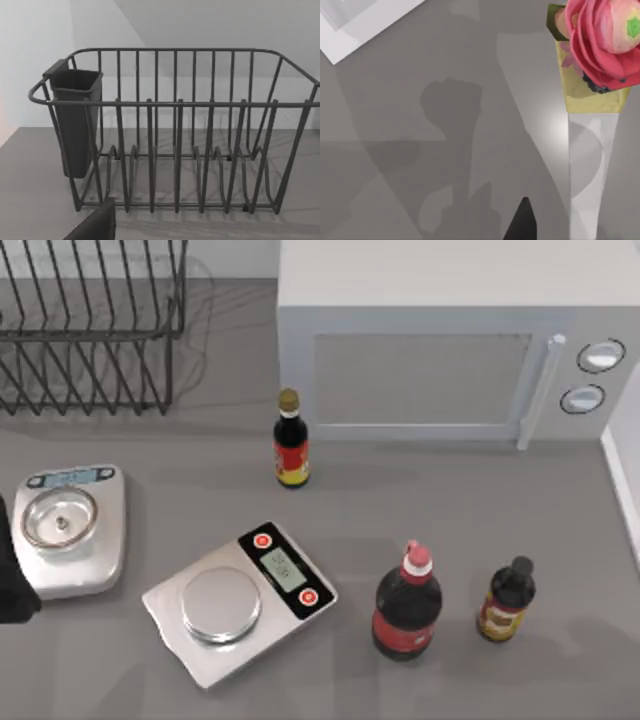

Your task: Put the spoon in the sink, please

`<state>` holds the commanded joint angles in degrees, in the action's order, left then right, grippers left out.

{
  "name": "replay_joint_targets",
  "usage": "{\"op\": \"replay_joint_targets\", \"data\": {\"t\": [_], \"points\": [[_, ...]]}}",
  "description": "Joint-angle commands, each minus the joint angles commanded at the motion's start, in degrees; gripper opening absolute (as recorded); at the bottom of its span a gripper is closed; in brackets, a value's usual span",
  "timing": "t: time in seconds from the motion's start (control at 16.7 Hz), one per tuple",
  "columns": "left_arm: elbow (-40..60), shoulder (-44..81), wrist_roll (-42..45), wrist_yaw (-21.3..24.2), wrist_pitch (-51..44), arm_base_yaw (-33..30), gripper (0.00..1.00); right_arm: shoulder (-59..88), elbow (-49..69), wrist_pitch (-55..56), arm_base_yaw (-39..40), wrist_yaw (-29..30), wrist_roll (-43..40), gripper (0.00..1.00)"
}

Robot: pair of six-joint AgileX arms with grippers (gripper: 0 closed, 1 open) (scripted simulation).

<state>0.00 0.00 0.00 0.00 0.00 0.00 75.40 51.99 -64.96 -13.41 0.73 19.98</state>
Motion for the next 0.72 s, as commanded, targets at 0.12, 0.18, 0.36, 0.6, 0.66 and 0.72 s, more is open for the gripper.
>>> {"op": "replay_joint_targets", "data": {"t": [0.12, 0.18, 0.36, 0.6, 0.66, 0.72], "points": [[0.0, 0.0, 0.0, 0.0, 0.0, 0.0, 1.00, 2.7, 3.0, -1.3, 0.0, 0.0, 0.4, 0.00], [0.0, 0.0, 0.0, 0.0, 0.0, 0.0, 1.00, 4.9, 5.4, -2.2, 0.0, 0.0, 0.6, 0.00], [0.0, 0.0, 0.0, 0.0, 0.0, 0.0, 1.00, 14.2, 16.2, -6.2, 0.3, 0.1, 1.3, 0.00], [0.0, 0.0, 0.0, 0.0, 0.0, 0.0, 1.00, 30.5, 38.4, -13.3, 1.1, 0.1, 2.3, 0.00], [0.0, 0.0, 0.0, 0.0, 0.0, 0.0, 1.00, 35.0, 44.8, -15.2, 1.3, 0.2, 2.6, 0.00], [0.0, 0.0, 0.0, 0.0, 0.0, 0.0, 1.00, 39.6, 51.4, -17.2, 1.5, 0.2, 2.9, 0.00]]}}
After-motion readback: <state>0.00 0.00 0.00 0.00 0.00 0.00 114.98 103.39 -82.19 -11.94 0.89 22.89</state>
